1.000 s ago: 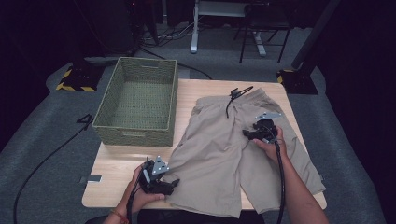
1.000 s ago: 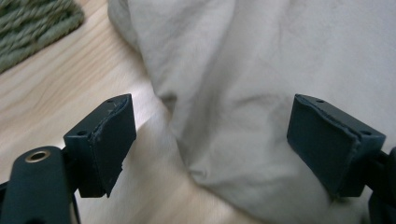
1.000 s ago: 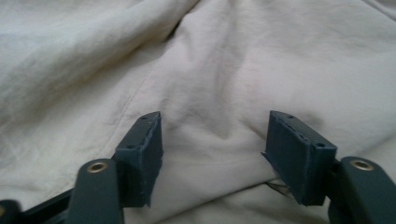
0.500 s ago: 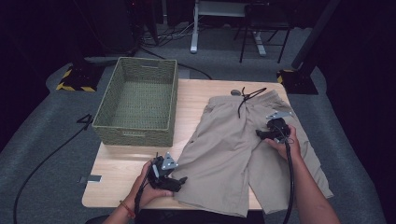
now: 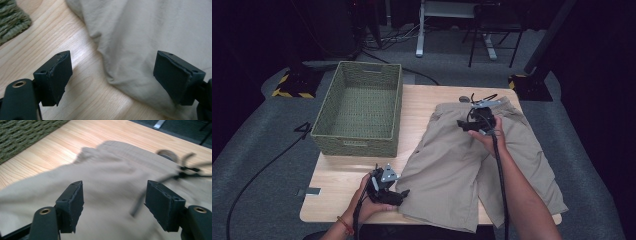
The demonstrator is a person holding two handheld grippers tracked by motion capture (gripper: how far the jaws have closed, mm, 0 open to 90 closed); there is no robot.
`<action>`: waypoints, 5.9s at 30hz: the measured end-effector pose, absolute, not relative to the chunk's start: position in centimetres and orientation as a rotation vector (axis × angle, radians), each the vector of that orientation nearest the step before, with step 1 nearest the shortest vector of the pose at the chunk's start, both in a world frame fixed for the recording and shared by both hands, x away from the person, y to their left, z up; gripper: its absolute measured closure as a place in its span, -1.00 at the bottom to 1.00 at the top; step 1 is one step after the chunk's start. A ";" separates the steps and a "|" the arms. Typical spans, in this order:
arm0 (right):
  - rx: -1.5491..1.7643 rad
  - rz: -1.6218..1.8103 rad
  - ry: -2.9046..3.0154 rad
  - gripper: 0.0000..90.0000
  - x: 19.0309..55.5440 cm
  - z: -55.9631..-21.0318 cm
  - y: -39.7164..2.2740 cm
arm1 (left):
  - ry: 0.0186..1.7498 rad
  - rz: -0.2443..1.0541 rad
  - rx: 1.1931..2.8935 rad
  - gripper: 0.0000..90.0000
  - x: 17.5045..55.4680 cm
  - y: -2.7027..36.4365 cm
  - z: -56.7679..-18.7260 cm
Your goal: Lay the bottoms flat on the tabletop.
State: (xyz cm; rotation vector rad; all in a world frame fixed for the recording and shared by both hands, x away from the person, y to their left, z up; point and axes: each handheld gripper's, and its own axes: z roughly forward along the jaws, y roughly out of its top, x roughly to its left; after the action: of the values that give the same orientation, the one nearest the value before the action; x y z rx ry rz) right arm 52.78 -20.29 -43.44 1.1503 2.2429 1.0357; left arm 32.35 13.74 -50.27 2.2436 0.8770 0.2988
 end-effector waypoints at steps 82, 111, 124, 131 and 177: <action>1.185 0.919 2.257 0.98 50.3 -41.0 -28.9 | 0.296 0.219 2.313 0.88 31.9 -3.1 -45.2; 1.192 0.831 2.413 0.98 51.2 -48.3 -22.6 | 0.612 0.266 2.357 0.88 34.2 9.5 -49.3; 1.138 0.860 2.420 0.40 52.6 -47.5 -14.1 | 0.857 0.345 2.272 0.18 32.8 17.1 -48.7; 1.073 1.077 2.332 -0.36 51.5 -44.5 -14.2 | 0.974 0.332 2.160 -0.39 31.0 19.9 -48.3; 1.179 0.856 2.183 0.84 53.0 -37.8 -26.3 | 0.387 0.365 2.171 0.82 30.2 1.4 -39.6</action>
State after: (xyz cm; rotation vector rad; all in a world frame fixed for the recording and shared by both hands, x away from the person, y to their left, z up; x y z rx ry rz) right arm 53.03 -26.33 -37.77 1.1789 2.1833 0.8563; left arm 30.19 1.42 -39.63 2.1713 0.3871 0.3654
